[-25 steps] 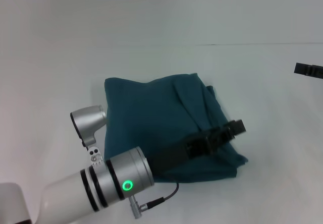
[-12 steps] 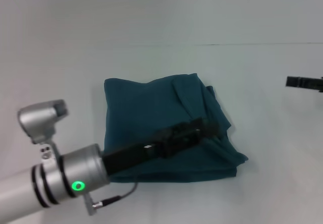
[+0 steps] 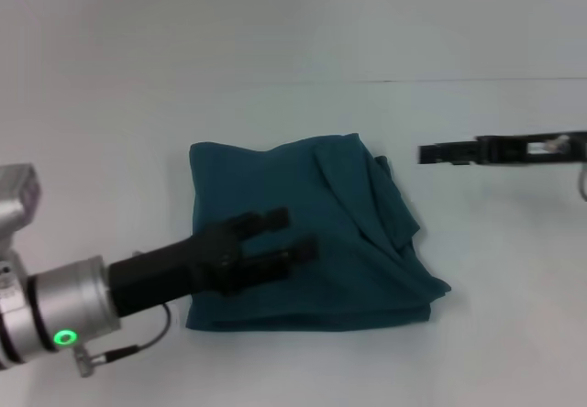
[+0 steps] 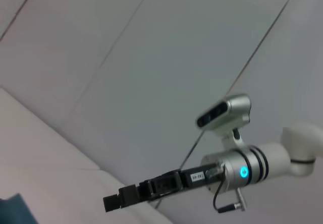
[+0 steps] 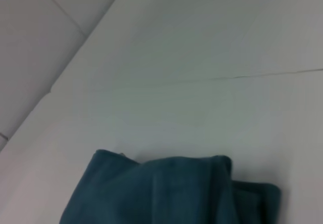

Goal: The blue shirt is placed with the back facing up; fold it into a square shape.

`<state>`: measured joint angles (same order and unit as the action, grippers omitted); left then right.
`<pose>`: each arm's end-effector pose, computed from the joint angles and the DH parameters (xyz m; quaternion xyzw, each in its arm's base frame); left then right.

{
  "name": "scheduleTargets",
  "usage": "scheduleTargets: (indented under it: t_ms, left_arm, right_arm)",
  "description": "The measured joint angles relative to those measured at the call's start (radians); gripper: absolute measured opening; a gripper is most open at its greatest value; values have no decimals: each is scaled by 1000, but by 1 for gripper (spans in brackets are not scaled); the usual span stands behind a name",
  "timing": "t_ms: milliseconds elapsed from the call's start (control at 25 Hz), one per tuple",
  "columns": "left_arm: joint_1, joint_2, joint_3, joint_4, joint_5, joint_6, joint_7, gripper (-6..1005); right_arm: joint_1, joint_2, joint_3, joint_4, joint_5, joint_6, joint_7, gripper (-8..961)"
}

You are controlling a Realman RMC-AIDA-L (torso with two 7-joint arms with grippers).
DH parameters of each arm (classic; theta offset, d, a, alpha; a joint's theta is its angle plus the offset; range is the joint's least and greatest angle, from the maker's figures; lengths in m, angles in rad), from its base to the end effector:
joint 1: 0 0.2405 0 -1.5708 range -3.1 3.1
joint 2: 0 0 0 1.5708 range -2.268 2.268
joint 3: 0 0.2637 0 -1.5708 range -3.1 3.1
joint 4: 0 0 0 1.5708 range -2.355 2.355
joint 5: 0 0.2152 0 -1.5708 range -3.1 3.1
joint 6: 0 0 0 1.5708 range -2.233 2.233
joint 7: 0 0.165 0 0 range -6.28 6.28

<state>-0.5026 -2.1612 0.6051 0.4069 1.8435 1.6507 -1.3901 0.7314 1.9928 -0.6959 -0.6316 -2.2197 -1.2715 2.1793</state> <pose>-0.2381 0.3050 -0.0674 -0.8528 -0.3221 -0.4072 0.0565 0.2576 0.4286 0.0040 -0.8303 0.5039 0.1604 0.1757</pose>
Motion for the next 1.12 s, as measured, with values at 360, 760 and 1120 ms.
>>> scheduleTargets:
  t_ms: [360, 760, 1120]
  left_arm:
    - [41, 9, 1, 139, 93, 64, 61, 908]
    - [53, 9, 1, 137, 101, 55, 115, 909]
    - [55, 10, 1, 143, 154, 57, 123, 909]
  right_arm:
    - [141, 20, -256, 11, -11, 125, 180, 835]
    - [257, 42, -331, 10, -211, 118, 371, 834]
    - [313, 62, -382, 10, -275, 104, 447, 827]
